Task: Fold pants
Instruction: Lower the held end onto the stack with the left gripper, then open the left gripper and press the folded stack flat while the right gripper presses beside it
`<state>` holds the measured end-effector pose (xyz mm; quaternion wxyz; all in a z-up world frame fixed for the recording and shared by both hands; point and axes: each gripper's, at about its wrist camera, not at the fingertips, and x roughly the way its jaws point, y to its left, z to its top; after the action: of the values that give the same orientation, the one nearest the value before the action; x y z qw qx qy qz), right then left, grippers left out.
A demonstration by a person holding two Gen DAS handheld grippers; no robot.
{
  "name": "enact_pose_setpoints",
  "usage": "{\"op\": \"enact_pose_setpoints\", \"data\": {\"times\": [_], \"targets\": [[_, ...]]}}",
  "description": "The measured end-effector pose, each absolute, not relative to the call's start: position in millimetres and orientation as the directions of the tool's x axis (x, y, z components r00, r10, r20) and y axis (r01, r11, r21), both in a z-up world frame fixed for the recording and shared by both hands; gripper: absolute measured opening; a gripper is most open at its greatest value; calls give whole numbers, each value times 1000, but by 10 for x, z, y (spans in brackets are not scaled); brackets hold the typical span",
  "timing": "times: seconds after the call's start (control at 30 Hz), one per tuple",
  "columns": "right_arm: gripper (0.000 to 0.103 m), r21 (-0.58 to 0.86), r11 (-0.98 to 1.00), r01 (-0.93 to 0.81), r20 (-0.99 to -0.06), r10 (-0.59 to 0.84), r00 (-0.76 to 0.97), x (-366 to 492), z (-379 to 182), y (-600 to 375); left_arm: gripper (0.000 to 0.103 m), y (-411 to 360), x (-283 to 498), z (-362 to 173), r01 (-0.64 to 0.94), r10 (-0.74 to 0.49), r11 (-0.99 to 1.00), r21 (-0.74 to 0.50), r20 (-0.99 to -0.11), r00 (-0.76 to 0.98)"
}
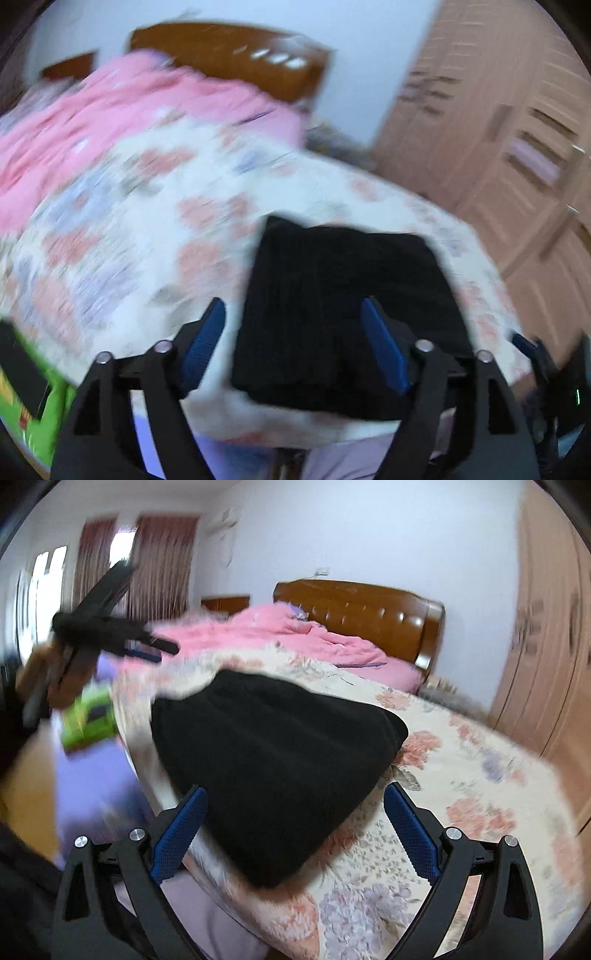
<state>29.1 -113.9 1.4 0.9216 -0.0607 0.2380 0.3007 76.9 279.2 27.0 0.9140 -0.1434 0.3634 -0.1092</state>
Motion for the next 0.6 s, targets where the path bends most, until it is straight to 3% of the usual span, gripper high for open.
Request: {"op": "enact_pose_setpoints", "data": {"times": [0.03, 0.13, 0.23, 0.3, 0.33, 0.47, 0.6], "targets": [[94, 102, 817, -567, -462, 544, 701, 425, 59, -1239, 88, 2619, 754, 349, 169, -359, 922, -347, -608, 708], [94, 259, 810, -526, -496, 579, 647, 904, 92, -1381, 90, 2064, 841, 329, 332, -465, 885, -325, -627, 625], [94, 357, 785, -506, -537, 616, 576, 1379, 123, -1350, 90, 1698, 983, 108, 384, -447, 886, -258, -692, 567], [94, 392, 744, -541, -555, 660, 505, 1622, 157, -1171, 90, 1705, 1062, -89, 369, -439, 890, -268, -725, 531], [94, 403, 722, -562, -563, 680, 470, 1716, 175, -1080, 84, 1784, 1087, -229, 338, -417, 902, -268, -741, 527], [94, 334, 713, -617, -656, 646, 391, 1996, 168, -532, 78, 1951, 986, -377, 374, -451, 885, -277, -711, 540], [94, 396, 615, -682, -714, 673, 193, 2120, 97, 17, 77, 1936, 1011, -409, 372, -458, 882, -289, -706, 540]]}}
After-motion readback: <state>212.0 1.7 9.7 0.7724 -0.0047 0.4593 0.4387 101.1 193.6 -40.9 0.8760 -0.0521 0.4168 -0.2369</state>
